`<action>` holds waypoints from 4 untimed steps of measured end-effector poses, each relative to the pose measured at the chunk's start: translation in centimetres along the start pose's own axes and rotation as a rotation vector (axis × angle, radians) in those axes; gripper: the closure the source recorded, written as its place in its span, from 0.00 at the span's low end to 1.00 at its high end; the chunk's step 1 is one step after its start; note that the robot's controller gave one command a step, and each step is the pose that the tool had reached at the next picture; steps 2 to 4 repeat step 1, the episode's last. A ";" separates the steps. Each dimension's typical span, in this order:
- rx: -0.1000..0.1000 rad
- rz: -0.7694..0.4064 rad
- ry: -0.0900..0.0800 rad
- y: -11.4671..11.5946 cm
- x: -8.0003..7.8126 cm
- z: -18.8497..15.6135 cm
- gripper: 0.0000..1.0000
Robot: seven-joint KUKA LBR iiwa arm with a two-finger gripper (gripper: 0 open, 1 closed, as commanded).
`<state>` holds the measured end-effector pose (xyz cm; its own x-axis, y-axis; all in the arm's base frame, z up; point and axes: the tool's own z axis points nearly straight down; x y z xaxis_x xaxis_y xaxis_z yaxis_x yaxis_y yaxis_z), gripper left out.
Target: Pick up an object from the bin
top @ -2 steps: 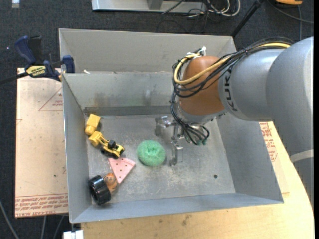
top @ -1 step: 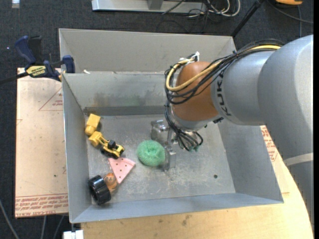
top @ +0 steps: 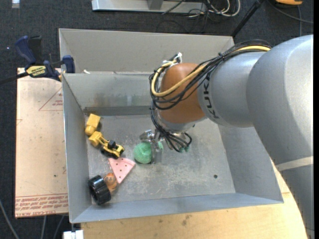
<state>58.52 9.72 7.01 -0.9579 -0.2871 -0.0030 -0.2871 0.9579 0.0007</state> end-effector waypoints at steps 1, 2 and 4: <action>0.000 0.000 0.000 0.0 0.0 0.0 1.00; 0.000 0.000 0.000 0.0 0.0 0.0 1.00; 0.000 0.000 0.000 0.0 0.0 0.0 1.00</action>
Offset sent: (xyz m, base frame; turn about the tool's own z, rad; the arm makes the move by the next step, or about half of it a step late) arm -0.0218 0.0079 0.1305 -0.0055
